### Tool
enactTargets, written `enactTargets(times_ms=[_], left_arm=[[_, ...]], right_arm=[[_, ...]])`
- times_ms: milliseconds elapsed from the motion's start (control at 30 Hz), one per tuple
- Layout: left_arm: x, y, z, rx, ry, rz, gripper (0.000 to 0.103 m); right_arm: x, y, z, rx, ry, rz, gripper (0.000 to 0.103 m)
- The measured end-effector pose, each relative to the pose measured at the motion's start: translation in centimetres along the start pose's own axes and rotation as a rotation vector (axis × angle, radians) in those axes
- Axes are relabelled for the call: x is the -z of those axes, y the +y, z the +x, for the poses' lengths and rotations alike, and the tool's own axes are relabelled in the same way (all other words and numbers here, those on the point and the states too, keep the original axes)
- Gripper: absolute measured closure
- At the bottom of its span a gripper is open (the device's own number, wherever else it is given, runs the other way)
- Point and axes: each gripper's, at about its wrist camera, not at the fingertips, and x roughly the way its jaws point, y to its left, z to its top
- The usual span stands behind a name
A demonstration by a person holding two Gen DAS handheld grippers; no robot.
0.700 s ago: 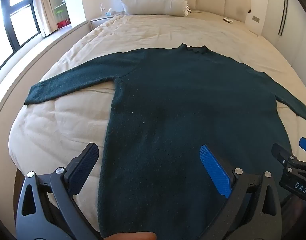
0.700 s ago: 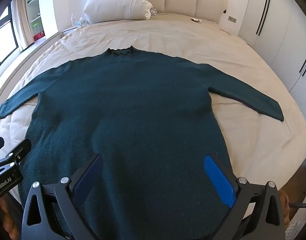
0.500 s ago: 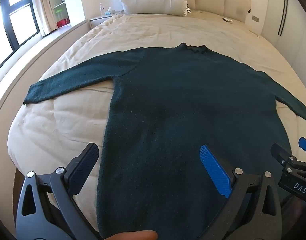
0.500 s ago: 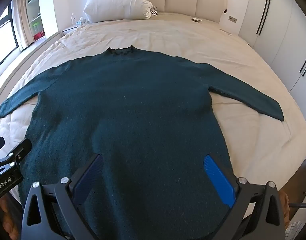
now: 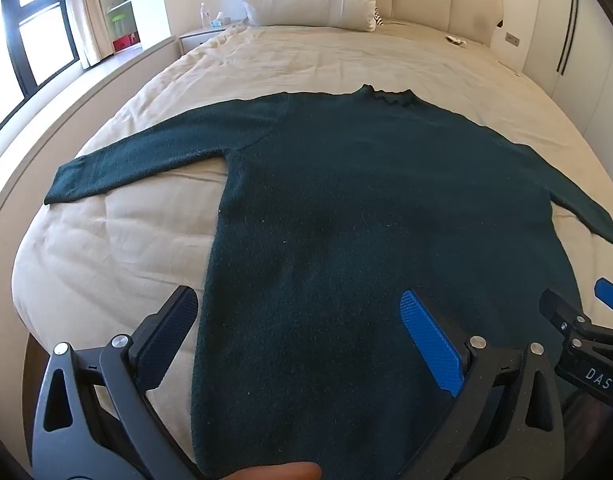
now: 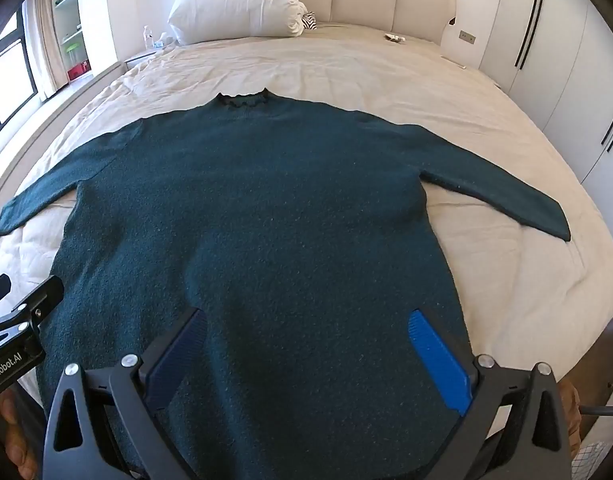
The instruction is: Fold small clothes
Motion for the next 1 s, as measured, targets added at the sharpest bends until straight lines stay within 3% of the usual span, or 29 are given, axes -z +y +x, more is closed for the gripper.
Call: enactTargets(times_ms=[1000], left_arm=[[0.93,-0.08,0.31,0.003,0.008,0.0,0.0]], right_arm=[[0.31,0.77,0.68,-0.018,0.02,0.013,0.0]])
